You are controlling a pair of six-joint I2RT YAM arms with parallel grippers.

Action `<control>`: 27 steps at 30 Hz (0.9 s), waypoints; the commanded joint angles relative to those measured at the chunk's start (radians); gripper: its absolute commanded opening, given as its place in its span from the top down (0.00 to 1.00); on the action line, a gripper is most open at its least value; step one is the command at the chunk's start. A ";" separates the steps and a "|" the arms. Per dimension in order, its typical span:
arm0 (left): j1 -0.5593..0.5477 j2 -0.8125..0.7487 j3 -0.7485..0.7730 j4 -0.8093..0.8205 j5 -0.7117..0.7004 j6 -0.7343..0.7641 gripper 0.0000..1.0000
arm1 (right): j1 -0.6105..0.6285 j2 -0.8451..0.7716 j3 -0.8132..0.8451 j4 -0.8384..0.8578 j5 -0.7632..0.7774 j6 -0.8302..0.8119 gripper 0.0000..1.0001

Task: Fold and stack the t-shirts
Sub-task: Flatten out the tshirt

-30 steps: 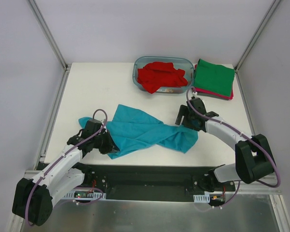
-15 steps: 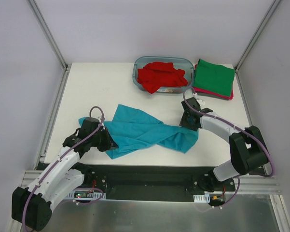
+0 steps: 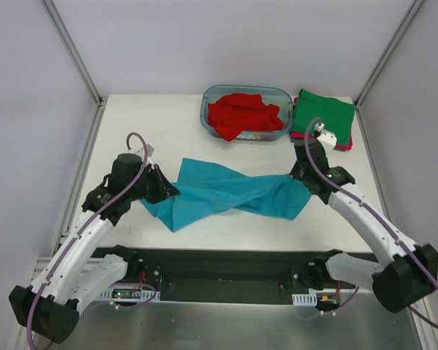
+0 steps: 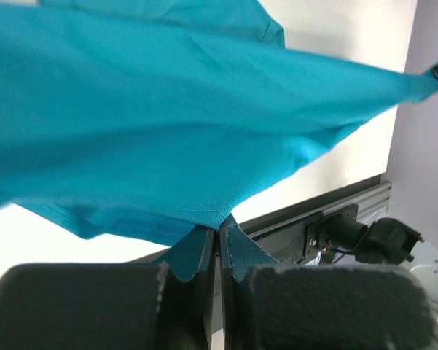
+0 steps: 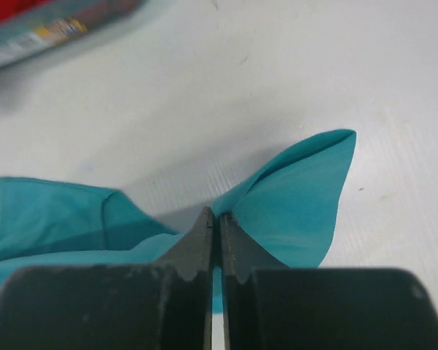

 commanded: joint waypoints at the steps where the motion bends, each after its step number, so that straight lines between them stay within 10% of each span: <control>1: 0.003 0.121 0.115 0.092 -0.022 0.032 1.00 | -0.026 -0.123 0.056 -0.084 0.133 -0.092 1.00; 17: 0.002 0.865 0.295 0.352 0.268 0.116 1.00 | -0.219 0.009 -0.092 -0.068 0.021 -0.103 0.97; 22: 0.000 0.909 0.290 0.367 0.249 0.125 0.64 | -0.227 0.010 -0.101 -0.060 0.019 -0.109 0.97; 27: 0.000 0.919 0.284 0.367 0.232 0.160 0.54 | -0.235 -0.017 -0.119 -0.051 0.013 -0.112 0.95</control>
